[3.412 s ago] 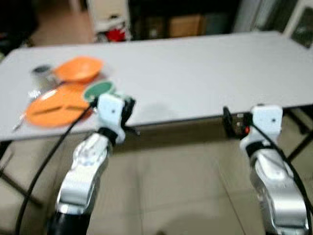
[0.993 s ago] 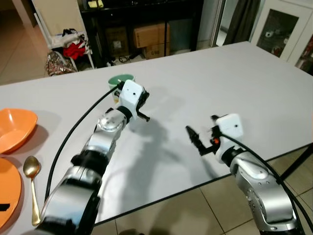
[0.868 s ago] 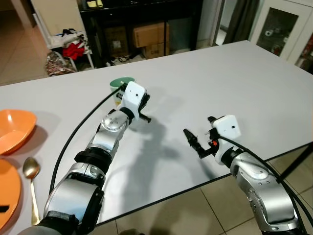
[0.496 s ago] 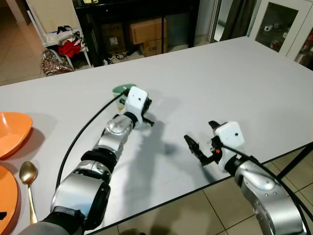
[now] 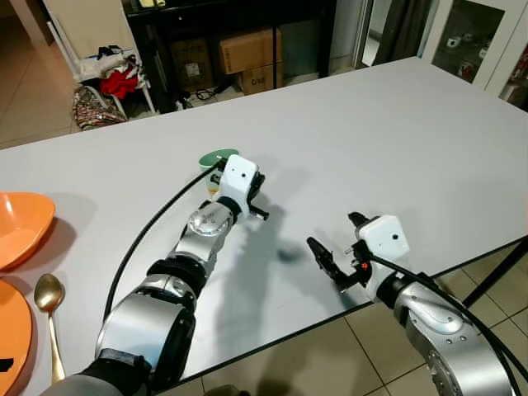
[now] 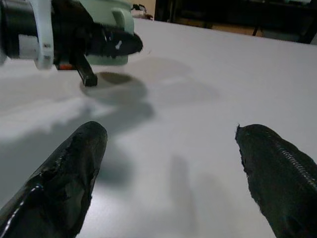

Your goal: Setting the table

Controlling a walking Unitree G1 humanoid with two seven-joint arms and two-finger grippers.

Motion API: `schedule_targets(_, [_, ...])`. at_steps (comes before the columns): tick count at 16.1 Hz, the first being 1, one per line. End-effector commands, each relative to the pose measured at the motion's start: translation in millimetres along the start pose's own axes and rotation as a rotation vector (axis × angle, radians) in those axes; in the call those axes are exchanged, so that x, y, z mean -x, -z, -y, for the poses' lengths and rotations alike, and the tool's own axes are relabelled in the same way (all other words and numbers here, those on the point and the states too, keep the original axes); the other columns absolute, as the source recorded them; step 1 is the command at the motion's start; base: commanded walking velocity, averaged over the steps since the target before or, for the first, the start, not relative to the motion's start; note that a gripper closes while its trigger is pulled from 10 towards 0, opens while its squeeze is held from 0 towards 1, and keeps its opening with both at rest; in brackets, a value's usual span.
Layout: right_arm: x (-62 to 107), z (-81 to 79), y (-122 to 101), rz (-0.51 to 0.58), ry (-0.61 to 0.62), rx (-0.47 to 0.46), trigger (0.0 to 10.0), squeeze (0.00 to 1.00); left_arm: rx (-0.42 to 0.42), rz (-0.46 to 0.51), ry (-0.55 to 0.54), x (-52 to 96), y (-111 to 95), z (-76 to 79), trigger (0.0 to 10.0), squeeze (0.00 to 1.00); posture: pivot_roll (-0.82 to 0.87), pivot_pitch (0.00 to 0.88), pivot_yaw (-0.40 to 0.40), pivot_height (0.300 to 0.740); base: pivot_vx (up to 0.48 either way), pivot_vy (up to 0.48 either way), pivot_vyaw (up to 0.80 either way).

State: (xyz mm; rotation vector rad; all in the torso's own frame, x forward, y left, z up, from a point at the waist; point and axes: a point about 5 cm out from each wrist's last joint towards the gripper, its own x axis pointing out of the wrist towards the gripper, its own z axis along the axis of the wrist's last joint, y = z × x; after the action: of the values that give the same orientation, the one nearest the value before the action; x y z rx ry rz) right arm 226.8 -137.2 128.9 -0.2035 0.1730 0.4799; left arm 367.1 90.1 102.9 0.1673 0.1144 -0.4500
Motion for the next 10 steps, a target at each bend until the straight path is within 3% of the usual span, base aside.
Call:
schedule_targets(1, [2.4,0.1,-4,0.010,0.003,0.002,10.0,0.00,0.000,-0.019,-0.009,3.4,7,-1.9,10.0,0.18,-0.08,0.000,0.129,0.740,0.000,0.000,0.00])
schedule_targets(3, [4.3,-0.1,-3,0.007,0.006,0.004,10.0,0.00,-0.011,-0.036,-0.018,5.9,13,-3.1,10.0,0.37,-0.08,0.000,0.127,0.740,0.000,0.000,0.00])
schedule_targets(7, [3.1,0.4,-4,0.006,0.002,0.008,10.0,0.00,-0.018,-0.057,-0.016,7.9,19,-2.0,10.0,0.42,-0.08,0.000,0.124,0.740,0.000,0.000,0.00])
schedule_targets(8, [2.5,0.4,-4,0.005,0.001,0.011,10.0,0.00,-0.010,-0.058,-0.010,7.9,19,-1.0,10.0,0.48,-0.08,0.000,0.124,0.740,0.000,0.000,0.00])
schedule_targets(9, [2.2,0.3,-4,0.006,0.001,0.012,10.0,0.00,-0.006,-0.058,-0.008,7.9,19,-0.7,10.0,0.70,-0.08,0.000,0.125,0.740,0.000,0.000,0.00])
schedule_targets(10, [1.8,0.7,-4,0.007,0.002,0.013,10.0,0.00,-0.005,-0.059,-0.008,7.7,19,-0.7,10.0,0.86,-0.08,0.000,0.126,0.740,0.000,0.000,0.00])
